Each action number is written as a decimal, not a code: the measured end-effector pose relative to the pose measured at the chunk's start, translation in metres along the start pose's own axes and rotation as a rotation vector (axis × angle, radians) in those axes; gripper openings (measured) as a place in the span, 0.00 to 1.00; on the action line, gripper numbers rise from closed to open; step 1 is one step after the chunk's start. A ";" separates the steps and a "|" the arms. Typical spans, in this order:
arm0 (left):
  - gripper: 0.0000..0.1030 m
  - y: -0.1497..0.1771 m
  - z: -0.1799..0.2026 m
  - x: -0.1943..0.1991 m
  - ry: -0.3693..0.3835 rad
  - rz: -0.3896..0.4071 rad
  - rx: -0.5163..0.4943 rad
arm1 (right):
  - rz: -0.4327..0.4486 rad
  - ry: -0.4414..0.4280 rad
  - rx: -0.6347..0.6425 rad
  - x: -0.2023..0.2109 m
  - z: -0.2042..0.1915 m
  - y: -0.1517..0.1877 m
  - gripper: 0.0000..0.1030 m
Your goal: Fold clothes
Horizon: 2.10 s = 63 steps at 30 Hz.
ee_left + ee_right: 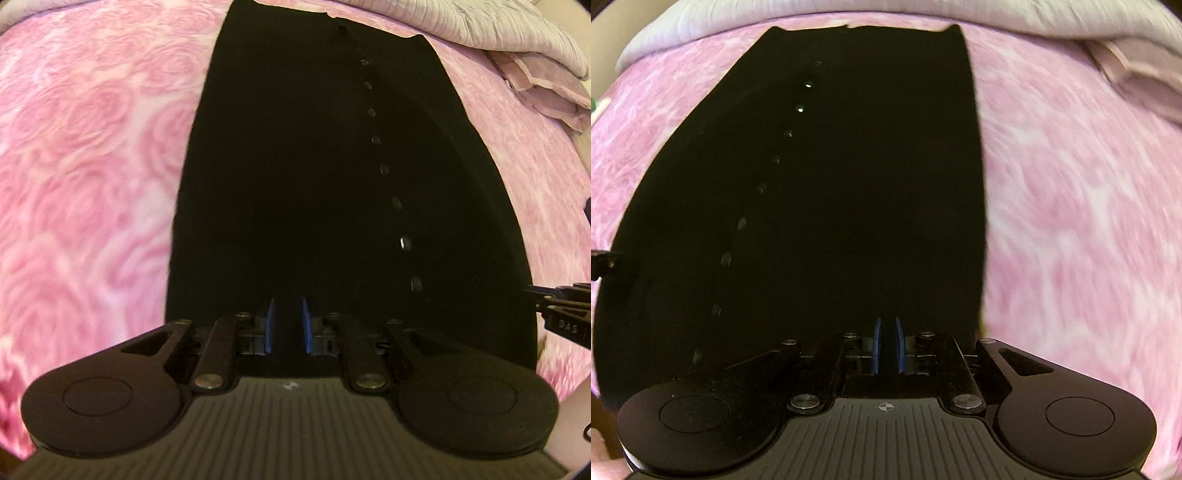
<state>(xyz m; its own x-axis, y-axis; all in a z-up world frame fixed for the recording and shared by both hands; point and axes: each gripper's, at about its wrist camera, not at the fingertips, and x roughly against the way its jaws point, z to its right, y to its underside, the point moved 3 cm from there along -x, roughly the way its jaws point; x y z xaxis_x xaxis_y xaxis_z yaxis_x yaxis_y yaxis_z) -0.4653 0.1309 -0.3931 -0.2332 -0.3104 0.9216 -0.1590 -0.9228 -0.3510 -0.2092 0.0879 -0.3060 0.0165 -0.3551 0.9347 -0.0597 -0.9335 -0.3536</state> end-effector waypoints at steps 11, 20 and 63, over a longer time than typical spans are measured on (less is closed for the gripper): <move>0.12 -0.134 -0.003 -0.069 0.068 0.044 -0.063 | 0.044 0.018 0.035 -0.064 -0.019 -0.107 0.11; 0.12 -0.217 0.007 -0.126 0.059 0.111 -0.083 | 0.089 0.080 0.034 -0.116 -0.012 -0.201 0.17; 0.17 -0.402 -0.074 -0.175 -0.103 0.480 -0.026 | 0.304 0.005 -0.258 -0.189 0.158 -0.379 0.41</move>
<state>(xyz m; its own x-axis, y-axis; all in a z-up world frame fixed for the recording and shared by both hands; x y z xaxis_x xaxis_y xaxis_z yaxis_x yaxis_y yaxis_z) -0.4313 0.5731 -0.4256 -0.1903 -0.7215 0.6657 -0.0809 -0.6643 -0.7431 -0.0315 0.5003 -0.3543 -0.0451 -0.6122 0.7894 -0.3101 -0.7426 -0.5936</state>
